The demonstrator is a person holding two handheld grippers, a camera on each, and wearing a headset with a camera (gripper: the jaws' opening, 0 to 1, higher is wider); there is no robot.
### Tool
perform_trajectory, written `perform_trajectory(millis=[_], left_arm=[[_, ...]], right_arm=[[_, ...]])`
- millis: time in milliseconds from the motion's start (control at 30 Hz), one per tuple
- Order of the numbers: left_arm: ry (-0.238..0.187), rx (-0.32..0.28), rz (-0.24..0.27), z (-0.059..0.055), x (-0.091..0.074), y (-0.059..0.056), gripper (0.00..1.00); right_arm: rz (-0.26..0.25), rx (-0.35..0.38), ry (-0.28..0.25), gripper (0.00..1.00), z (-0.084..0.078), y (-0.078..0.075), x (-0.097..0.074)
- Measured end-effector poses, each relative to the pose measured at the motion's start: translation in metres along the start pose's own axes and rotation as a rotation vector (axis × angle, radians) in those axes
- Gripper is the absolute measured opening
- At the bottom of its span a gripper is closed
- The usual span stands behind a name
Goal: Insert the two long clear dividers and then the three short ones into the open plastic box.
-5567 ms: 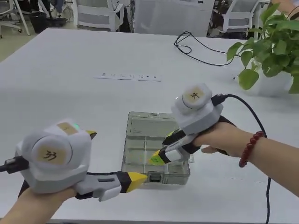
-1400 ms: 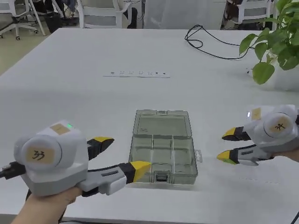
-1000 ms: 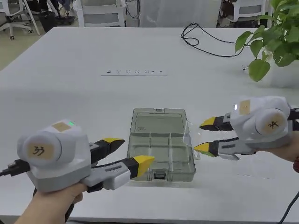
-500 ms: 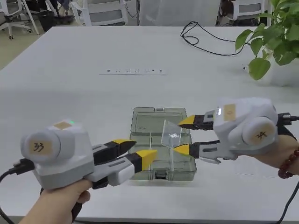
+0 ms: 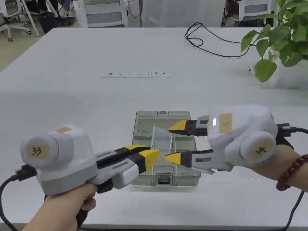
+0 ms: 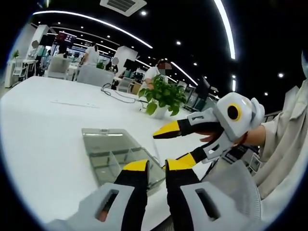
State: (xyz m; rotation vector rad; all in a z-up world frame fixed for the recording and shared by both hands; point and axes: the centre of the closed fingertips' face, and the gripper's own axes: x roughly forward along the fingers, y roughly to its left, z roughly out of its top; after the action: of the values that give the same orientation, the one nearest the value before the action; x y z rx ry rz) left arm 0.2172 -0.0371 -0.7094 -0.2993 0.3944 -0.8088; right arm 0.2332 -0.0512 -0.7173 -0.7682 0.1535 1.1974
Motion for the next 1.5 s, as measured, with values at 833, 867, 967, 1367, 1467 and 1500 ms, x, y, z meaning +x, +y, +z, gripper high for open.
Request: perform_trajectory(millis=[833, 867, 967, 1367, 1467, 1500], left_arm=[[-0.014, -0.15, 0.0, 0.002, -0.004, -0.004, 0.0], [-0.011, -0.147, 0.0, 0.002, -0.004, -0.004, 0.0], [-0.001, -0.13, 0.003, 0.001, -0.004, -0.003, 0.0], [0.102, 0.089, 0.041, -0.009, -0.011, 0.014, 0.0], [0.12, 0.158, 0.02, -0.009, -0.011, 0.011, 0.0], [0.131, 0.183, 0.016, -0.01, -0.011, 0.011, 0.0]], right_arm=[[-0.066, -0.032, -0.004, 0.34, 0.009, 0.0, 0.001], [-0.064, -0.031, -0.005, 0.34, 0.009, 0.001, 0.001], [-0.064, -0.012, -0.002, 0.34, 0.008, 0.001, 0.002], [-0.003, 0.187, -0.064, 0.33, 0.014, -0.001, -0.003], [0.03, 0.203, -0.073, 0.33, 0.015, 0.0, -0.004], [0.042, 0.209, -0.071, 0.33, 0.015, 0.001, -0.003]])
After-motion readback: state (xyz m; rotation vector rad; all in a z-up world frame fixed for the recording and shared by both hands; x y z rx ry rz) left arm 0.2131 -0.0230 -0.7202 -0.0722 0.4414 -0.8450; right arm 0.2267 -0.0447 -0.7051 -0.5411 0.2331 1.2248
